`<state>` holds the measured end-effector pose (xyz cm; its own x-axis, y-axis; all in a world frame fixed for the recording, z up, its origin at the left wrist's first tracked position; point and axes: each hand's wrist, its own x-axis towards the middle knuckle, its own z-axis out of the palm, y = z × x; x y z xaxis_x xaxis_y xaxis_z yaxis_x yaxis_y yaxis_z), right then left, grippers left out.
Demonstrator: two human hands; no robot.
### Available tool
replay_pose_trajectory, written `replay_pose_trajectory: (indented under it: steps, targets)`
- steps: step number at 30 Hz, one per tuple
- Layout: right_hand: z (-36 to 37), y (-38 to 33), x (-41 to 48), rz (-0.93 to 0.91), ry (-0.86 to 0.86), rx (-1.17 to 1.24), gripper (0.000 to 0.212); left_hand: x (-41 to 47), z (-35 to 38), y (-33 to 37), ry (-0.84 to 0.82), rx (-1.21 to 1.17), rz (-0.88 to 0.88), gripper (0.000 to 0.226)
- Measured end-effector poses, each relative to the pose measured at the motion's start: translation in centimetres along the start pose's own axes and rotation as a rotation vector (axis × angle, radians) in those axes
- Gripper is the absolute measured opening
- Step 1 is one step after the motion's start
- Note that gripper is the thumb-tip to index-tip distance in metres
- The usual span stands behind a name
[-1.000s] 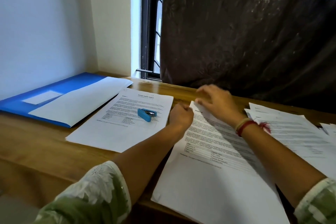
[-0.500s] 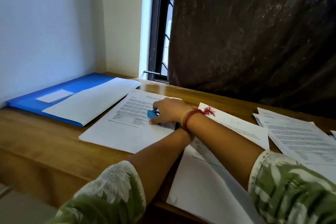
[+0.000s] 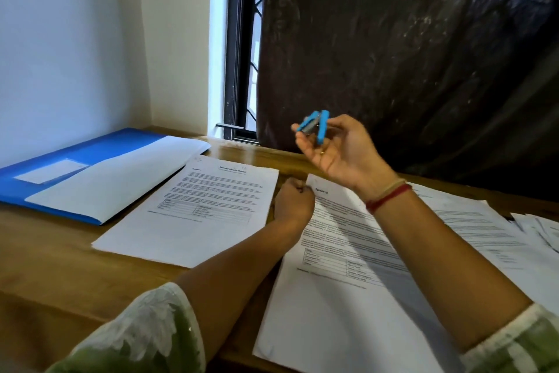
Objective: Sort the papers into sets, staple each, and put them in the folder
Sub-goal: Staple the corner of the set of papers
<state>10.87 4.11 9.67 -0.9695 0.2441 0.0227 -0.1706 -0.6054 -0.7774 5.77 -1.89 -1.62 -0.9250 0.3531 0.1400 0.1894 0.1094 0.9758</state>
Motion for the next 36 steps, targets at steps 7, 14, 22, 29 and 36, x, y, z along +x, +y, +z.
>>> replay_pose_trajectory:
  steps: [7, 14, 22, 29, 36]
  targets:
    - [-6.8, -0.7, 1.0, -0.156, 0.483, -0.36, 0.028, 0.2, 0.3, -0.3, -0.003, -0.021, -0.009, 0.013]
    - [-7.5, 1.6, 2.1, -0.32, 0.608, -1.016, 0.031, 0.2, 0.7, -0.1, 0.022, -0.039, -0.015, 0.012]
    - [-6.9, 2.5, 1.5, -0.431, 0.501, -1.583, 0.017, -0.4, 0.7, 0.2, 0.017, 0.019, 0.102, 0.009]
    - [-6.7, 2.3, 1.3, -0.456, 0.462, -1.592, 0.018, -0.2, 0.5, 0.1, 0.008, -0.007, 0.081, 0.012]
    - [-6.9, 1.9, 1.2, -0.487, 0.474, -1.631, 0.016, -0.9, 0.4, 0.6, 0.048, 0.122, 0.201, 0.012]
